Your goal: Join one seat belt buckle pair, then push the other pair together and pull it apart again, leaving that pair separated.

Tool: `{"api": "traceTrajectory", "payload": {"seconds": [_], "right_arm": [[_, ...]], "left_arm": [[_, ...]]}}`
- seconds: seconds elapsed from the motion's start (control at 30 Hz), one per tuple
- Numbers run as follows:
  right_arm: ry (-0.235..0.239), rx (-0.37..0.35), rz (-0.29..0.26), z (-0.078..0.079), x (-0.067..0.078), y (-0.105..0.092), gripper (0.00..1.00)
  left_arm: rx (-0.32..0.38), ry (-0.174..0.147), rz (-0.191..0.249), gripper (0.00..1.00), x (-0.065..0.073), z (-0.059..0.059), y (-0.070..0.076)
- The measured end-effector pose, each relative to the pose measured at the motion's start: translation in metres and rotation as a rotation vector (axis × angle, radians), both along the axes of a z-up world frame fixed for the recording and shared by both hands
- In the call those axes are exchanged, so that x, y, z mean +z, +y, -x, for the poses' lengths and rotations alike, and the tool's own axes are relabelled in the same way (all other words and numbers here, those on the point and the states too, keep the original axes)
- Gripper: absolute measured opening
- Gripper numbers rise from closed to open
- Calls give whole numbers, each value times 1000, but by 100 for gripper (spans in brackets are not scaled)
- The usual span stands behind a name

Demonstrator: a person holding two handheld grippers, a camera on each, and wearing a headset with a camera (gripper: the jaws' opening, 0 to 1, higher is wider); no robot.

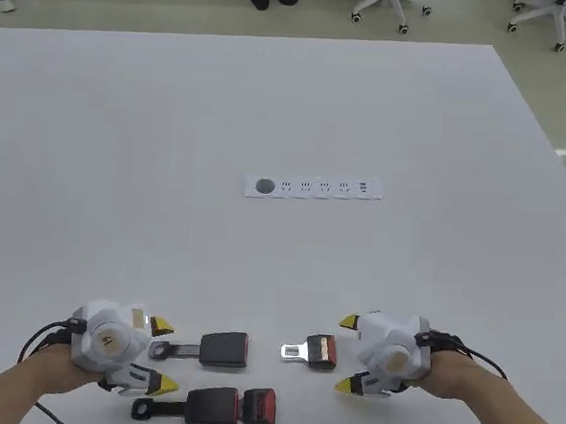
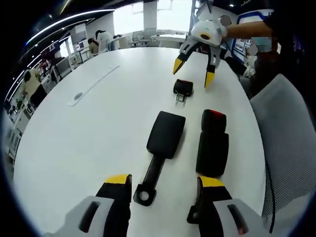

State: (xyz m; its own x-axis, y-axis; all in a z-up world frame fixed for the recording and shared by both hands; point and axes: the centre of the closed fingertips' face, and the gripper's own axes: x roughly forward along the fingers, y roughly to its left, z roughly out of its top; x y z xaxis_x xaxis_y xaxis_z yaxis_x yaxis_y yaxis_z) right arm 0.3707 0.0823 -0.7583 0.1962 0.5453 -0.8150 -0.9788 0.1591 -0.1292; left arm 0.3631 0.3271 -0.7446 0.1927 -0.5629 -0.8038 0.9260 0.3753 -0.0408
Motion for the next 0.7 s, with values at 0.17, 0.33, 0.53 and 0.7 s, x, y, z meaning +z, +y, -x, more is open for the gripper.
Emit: {"api": "traceTrajectory", "payload": {"seconds": [0.17, 0.33, 0.53, 0.7], "right_arm": [[-18, -49, -53, 10, 7, -3, 60], [-31, -113, -102, 19, 9, -8, 64], [-38, -163, -154, 34, 10, -6, 71], [-59, -229, -234, 45, 17, 1, 79]], "left_arm": [[72, -24, 73, 59, 3, 9, 5], [161, -55, 155, 64, 12, 20, 9], [242, -93, 203, 74, 12, 30, 15], [312, -139, 299, 85, 16, 42, 8]]}}
